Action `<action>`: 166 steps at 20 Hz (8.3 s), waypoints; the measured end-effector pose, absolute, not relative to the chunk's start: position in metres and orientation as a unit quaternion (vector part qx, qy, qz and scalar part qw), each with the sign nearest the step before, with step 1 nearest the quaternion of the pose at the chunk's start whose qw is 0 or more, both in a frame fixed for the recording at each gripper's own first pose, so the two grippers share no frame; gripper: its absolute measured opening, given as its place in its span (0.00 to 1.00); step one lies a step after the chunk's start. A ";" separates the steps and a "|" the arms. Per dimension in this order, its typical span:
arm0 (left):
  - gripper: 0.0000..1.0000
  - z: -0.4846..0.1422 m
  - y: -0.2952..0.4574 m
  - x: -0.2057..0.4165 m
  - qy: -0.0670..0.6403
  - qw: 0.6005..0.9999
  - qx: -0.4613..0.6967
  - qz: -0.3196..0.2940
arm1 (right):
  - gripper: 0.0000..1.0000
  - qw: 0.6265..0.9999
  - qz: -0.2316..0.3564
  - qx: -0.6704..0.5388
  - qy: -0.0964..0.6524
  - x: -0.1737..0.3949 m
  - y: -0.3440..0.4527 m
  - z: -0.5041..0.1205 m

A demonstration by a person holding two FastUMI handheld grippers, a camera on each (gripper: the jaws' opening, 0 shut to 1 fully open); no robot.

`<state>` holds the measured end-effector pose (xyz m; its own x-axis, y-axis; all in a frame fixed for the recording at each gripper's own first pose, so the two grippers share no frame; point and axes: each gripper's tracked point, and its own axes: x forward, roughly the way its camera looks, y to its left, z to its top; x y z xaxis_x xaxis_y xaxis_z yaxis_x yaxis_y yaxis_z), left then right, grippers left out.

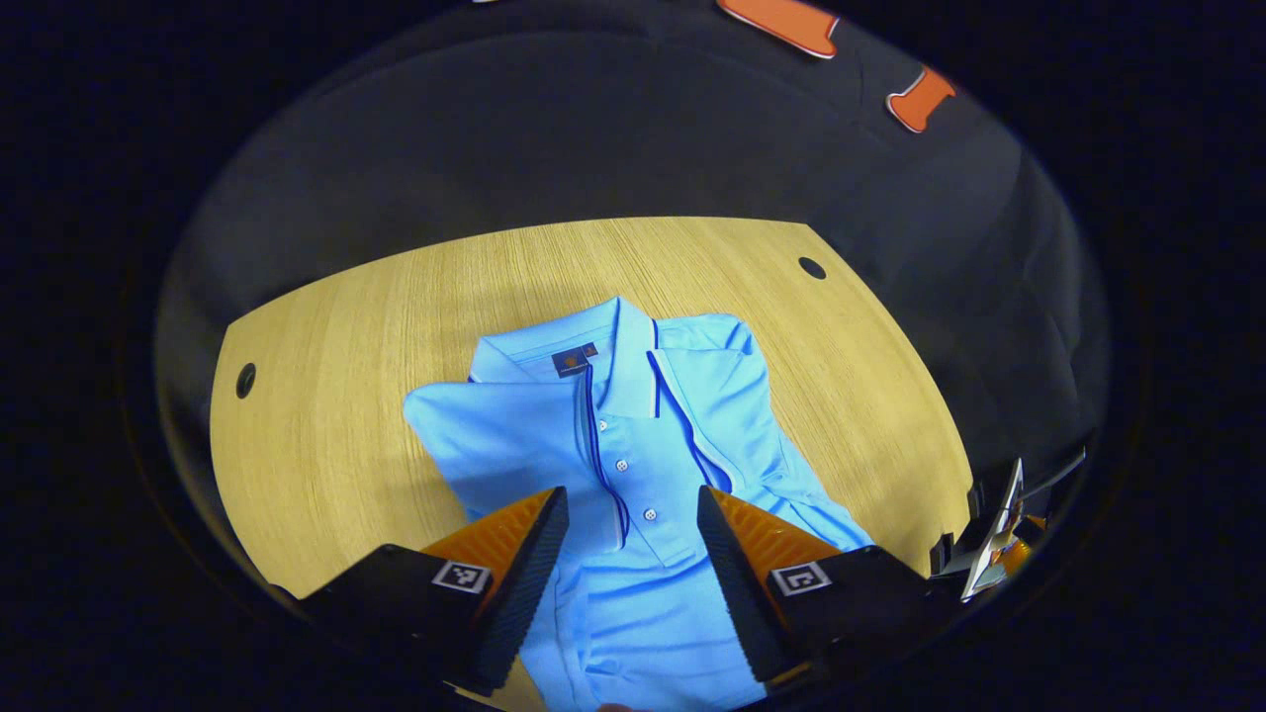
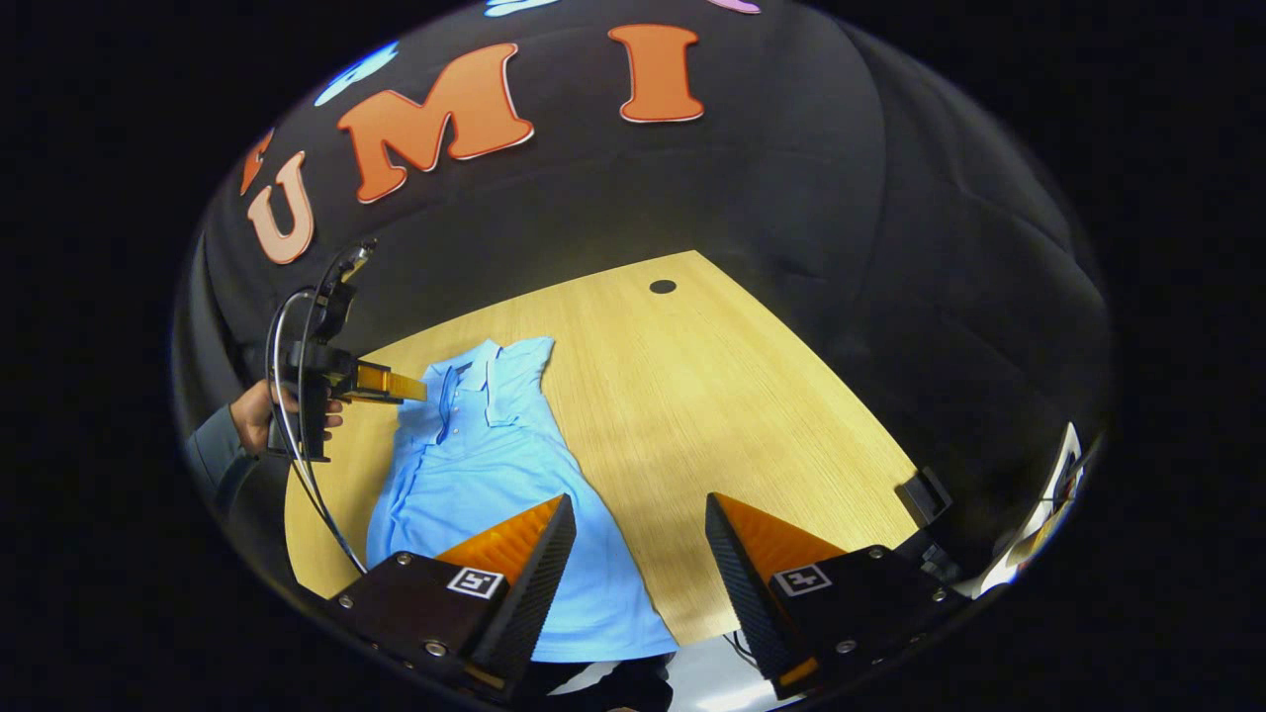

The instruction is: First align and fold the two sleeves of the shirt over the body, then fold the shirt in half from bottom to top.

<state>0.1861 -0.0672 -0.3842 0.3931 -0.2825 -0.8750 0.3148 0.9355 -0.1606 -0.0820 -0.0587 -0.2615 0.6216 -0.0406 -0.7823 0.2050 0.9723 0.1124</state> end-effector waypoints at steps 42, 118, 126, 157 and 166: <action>0.99 -0.447 0.088 -0.204 0.572 0.820 0.026 -0.016 | 0.97 0.819 0.064 -0.015 0.570 -0.234 -0.012 -0.420; 0.16 -0.392 0.090 0.343 0.397 0.916 0.028 -0.060 | 0.12 0.879 0.054 0.094 0.465 0.291 0.059 -0.392; 1.00 -0.353 0.082 0.330 0.370 0.926 0.028 -0.063 | 0.91 0.901 0.066 0.012 0.430 0.288 0.042 -0.379; 1.00 -0.068 -0.037 -0.019 0.026 0.995 0.088 -0.041 | 0.98 0.984 0.106 -0.055 0.131 0.063 -0.003 -0.159; 1.00 -0.087 -0.018 -0.075 0.036 0.996 0.075 -0.024 | 0.98 0.985 0.111 -0.041 0.123 0.016 0.023 -0.152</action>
